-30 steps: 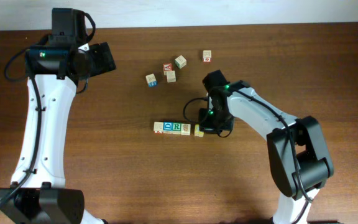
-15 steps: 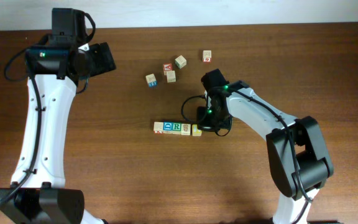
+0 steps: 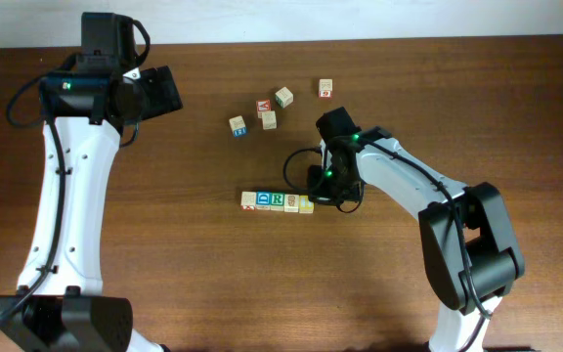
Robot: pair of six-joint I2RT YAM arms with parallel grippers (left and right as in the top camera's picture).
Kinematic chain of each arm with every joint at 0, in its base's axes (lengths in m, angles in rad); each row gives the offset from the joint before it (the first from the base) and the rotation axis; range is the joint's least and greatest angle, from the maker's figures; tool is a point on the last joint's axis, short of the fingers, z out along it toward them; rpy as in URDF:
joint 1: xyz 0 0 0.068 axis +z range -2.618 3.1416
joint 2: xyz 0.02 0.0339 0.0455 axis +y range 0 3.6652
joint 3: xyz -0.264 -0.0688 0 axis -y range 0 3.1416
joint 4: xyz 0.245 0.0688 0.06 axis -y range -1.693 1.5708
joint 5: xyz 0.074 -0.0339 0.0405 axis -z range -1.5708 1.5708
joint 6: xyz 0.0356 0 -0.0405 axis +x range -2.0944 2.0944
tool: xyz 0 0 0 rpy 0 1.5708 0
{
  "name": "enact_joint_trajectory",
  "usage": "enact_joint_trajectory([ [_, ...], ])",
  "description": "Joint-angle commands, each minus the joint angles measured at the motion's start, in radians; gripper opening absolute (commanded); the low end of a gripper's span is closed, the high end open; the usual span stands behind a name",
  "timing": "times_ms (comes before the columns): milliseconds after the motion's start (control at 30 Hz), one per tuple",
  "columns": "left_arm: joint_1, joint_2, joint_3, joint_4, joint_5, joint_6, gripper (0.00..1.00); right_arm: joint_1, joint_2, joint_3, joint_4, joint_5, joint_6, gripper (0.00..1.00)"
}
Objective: Rotate 5 blocks
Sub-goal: 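Raise the right arm and bring both grippers to either end of the row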
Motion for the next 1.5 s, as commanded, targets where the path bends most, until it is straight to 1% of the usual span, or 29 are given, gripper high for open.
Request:
enact_joint_trajectory([
  [0, 0.004, 0.009, -0.004, 0.002, 0.007, -0.006, 0.89, 0.004, -0.007, -0.003, 0.003, -0.016, 0.008, 0.04],
  [167, 0.004, 0.009, -0.004, -0.002, 0.008, -0.003, 0.88, -0.015, -0.008, 0.020, -0.003, -0.016, 0.006, 0.04],
  [267, 0.004, 0.009, -0.004, -0.005, 0.060, 0.087, 0.87, -0.053, -0.010, 0.084, -0.055, -0.016, -0.013, 0.04],
  [367, 0.004, 0.009, -0.004, -0.005, 0.126, 0.161, 0.84, -0.108, -0.017, 0.187, -0.153, -0.021, -0.062, 0.04],
  [433, 0.004, 0.009, -0.004, -0.005, 0.154, 0.200, 0.84, -0.138, -0.022, 0.256, -0.222, -0.024, -0.098, 0.04],
  [467, 0.004, 0.009, -0.004, -0.005, 0.171, 0.235, 0.80, -0.158, -0.026, 0.308, -0.272, -0.039, -0.132, 0.04],
  [533, 0.004, 0.010, -0.004, -0.016, 0.198, 0.281, 0.79, -0.185, -0.035, 0.389, -0.351, -0.077, -0.180, 0.04],
  [600, 0.004, 0.015, -0.004, -0.047, 0.199, 0.282, 0.75, -0.200, -0.043, 0.414, -0.418, -0.076, -0.181, 0.04],
  [633, 0.004, 0.019, -0.004, -0.061, 0.199, 0.282, 0.66, -0.202, -0.043, 0.414, -0.442, -0.076, -0.181, 0.04],
  [667, 0.004, 0.029, -0.004, -0.091, 0.199, 0.282, 0.42, -0.202, -0.042, 0.401, -0.462, -0.076, -0.181, 0.04],
  [700, 0.004, 0.037, -0.006, -0.109, 0.199, 0.271, 0.24, -0.199, -0.041, 0.383, -0.462, -0.077, -0.181, 0.04],
  [767, 0.004, 0.064, -0.020, -0.125, 0.210, 0.245, 0.06, -0.190, -0.041, 0.323, -0.439, -0.103, -0.182, 0.04],
  [833, 0.004, 0.095, -0.040, -0.126, 0.258, 0.245, 0.00, -0.190, -0.041, 0.256, -0.364, -0.191, -0.232, 0.04],
  [900, 0.004, 0.124, -0.067, -0.124, 0.317, 0.245, 0.00, -0.202, -0.041, 0.205, -0.295, -0.268, -0.253, 0.04],
  [1000, 0.004, 0.153, -0.101, -0.125, 0.362, 0.249, 0.00, -0.241, -0.042, 0.161, -0.230, -0.379, -0.294, 0.04],
  [1100, 0.004, 0.155, -0.127, -0.126, 0.410, 0.314, 0.00, -0.298, -0.042, 0.135, -0.210, -0.502, -0.365, 0.04],
  [1233, 0.003, 0.155, -0.175, -0.138, 0.417, 0.336, 0.00, -0.368, -0.042, 0.076, -0.208, -0.620, -0.457, 0.04],
  [1367, 0.003, 0.152, -0.268, -0.070, 0.466, 0.335, 0.00, -0.396, -0.042, -0.022, -0.156, -0.626, -0.464, 0.05],
  [1467, 0.003, 0.151, -0.337, 0.002, 0.526, 0.335, 0.00, -0.393, -0.042, -0.084, -0.095, -0.551, -0.394, 0.05],
])
